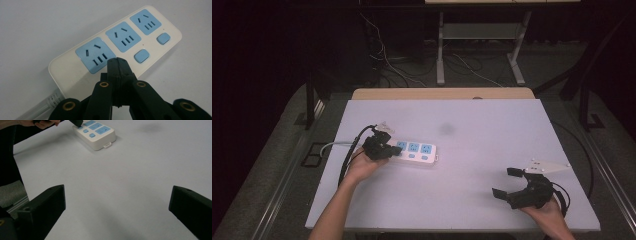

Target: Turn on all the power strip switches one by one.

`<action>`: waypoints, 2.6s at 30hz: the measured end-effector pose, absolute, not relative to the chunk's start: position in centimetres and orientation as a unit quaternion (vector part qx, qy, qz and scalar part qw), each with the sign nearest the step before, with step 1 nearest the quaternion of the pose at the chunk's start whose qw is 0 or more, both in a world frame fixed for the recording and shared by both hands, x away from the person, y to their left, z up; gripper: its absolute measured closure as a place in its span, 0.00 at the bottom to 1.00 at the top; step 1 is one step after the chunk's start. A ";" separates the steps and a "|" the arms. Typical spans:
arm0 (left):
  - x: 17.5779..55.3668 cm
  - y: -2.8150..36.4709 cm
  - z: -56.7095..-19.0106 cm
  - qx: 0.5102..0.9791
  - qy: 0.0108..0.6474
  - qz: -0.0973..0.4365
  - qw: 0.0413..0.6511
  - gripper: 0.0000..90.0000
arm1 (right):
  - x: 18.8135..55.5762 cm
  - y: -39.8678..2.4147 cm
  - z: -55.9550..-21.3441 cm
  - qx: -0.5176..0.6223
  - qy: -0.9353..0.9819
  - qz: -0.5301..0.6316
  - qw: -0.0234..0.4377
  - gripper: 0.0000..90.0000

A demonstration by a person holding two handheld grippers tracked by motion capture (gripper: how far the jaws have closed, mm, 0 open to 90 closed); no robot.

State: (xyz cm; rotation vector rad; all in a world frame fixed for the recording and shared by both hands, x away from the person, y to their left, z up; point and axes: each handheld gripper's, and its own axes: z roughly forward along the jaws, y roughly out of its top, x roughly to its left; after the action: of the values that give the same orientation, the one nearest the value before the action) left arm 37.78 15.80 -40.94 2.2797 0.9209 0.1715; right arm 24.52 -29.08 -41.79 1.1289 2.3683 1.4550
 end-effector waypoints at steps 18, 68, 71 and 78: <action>38.3 16.2 -41.2 0.870 0.357 0.040 0.337 1.00 | 24.3 -29.4 -41.6 0.379 0.782 0.489 0.079 0.01; 37.8 15.1 -38.6 0.885 0.316 0.065 0.335 1.00 | 24.4 -30.3 -41.6 0.392 0.773 0.493 0.081 0.01; 37.8 14.9 -38.2 0.887 0.311 0.065 0.335 1.00 | 24.4 -30.3 -41.6 0.391 0.773 0.493 0.081 0.01; 37.8 14.1 -37.8 0.890 0.303 0.064 0.334 1.00 | 24.4 -30.3 -41.6 0.391 0.773 0.493 0.081 0.01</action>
State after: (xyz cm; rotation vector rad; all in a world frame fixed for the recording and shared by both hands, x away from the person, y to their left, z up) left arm 37.80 14.07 -37.80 2.3237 0.7911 0.1668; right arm 24.38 -30.29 -41.58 1.1695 2.3102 1.4730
